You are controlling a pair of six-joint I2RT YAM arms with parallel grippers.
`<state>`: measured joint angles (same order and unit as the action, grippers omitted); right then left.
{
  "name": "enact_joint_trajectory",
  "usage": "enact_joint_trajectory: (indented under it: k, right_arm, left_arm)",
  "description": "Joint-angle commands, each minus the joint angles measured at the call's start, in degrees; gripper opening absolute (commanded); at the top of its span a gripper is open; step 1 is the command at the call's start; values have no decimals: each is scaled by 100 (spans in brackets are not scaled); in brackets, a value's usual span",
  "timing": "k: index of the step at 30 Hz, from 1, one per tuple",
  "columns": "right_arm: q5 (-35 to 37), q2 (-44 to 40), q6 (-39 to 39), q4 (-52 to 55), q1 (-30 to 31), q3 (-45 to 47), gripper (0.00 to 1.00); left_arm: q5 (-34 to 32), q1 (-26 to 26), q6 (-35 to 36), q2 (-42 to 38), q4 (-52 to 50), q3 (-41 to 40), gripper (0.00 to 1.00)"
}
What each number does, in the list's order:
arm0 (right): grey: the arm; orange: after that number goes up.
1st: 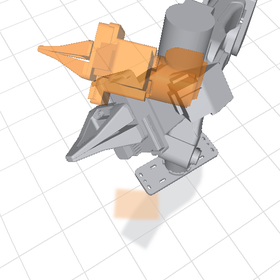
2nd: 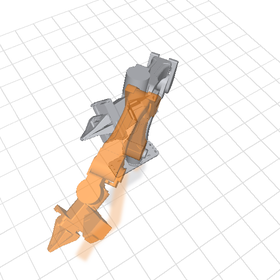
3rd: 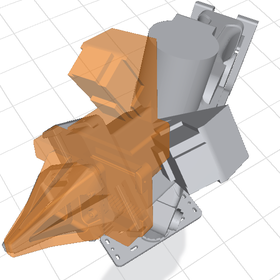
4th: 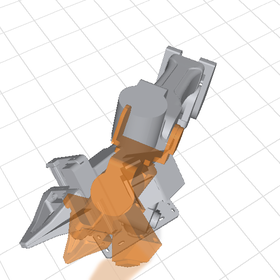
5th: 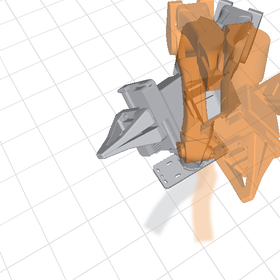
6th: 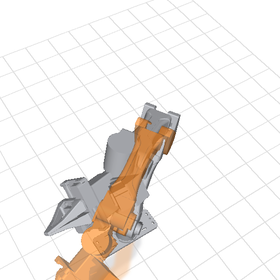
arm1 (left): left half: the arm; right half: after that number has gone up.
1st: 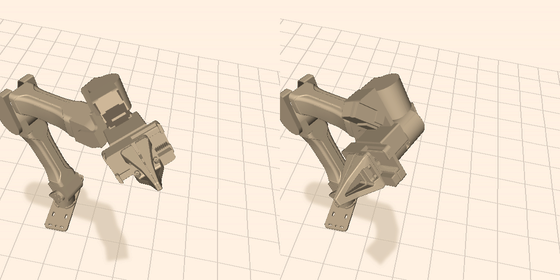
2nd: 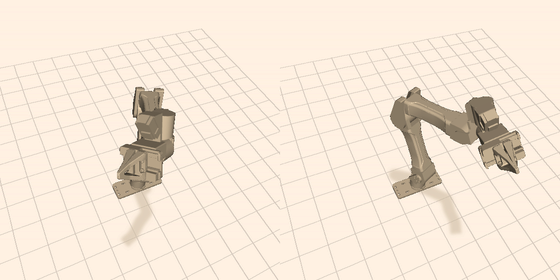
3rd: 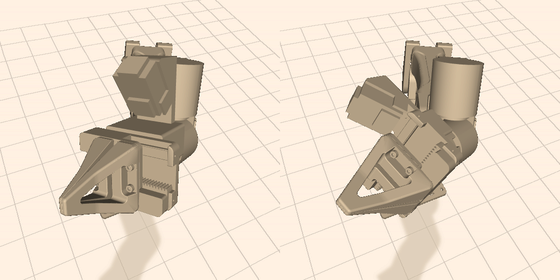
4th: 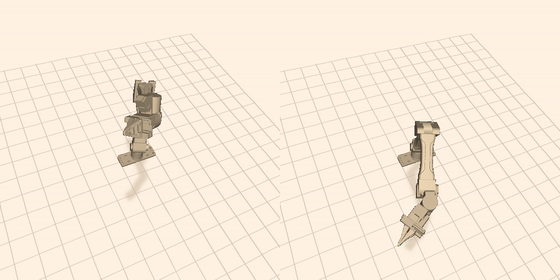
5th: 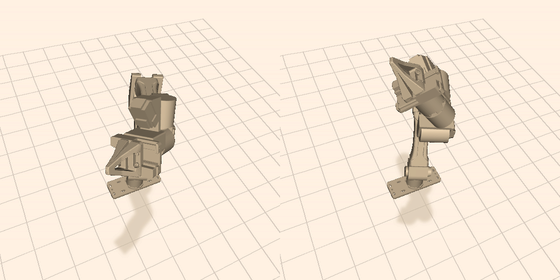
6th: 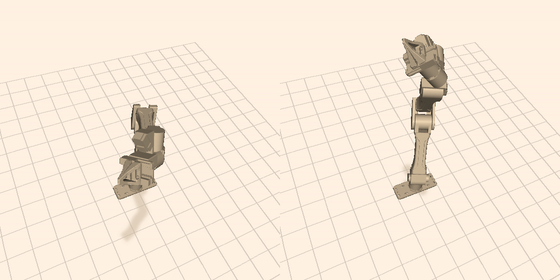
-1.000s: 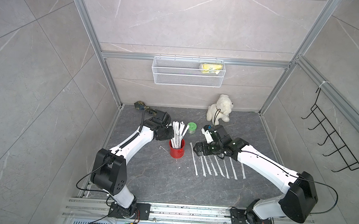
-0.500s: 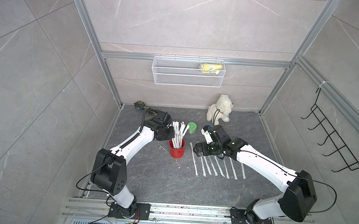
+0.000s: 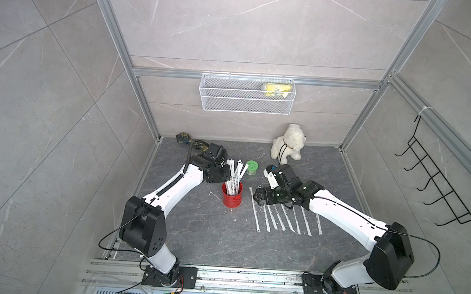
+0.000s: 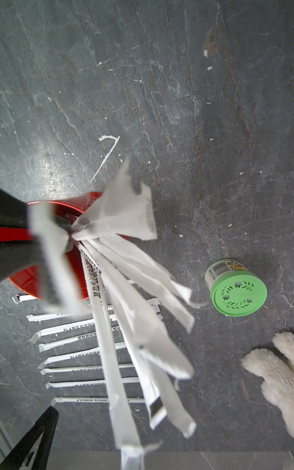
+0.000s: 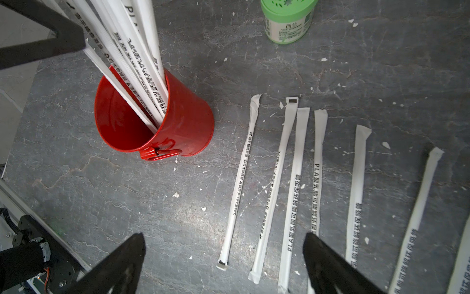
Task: Take the straws out of the storage container
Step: Pick up the straw from the container, then place the straw at the center of the board.
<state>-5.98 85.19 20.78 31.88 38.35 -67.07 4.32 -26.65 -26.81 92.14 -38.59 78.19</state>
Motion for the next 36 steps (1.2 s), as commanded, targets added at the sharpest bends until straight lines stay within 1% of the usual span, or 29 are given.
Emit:
enact_joint_trajectory:
  k: [1,6,12,16,23,27,33,36]
  right_arm:
    - [-24,71,-47,90,33,-146,100]
    - [-57,86,-39,95,35,-209,100]
    - [-119,103,-30,82,36,-298,100]
    - [-178,87,-20,90,33,-346,100]
    - [-256,25,-45,159,38,-441,100]
    - [-271,-24,-81,187,36,-456,100]
    - [-270,-27,-152,361,35,-544,100]
    - [-280,-63,-170,414,39,-533,100]
  left_arm:
    - [-124,-32,219,-300,-325,251,13]
    - [-249,-44,382,-447,-727,559,13]
    - [-383,-42,627,-681,-1408,1124,13]
    - [-476,-47,767,-798,-1915,1628,12]
    - [-894,-50,991,-940,-2881,2620,12]
    - [-1109,-45,1109,-1044,-3256,3045,11]
    - [-1744,33,1314,-736,-3948,3538,11]
    - [-1707,170,1304,-405,-4235,3580,11]
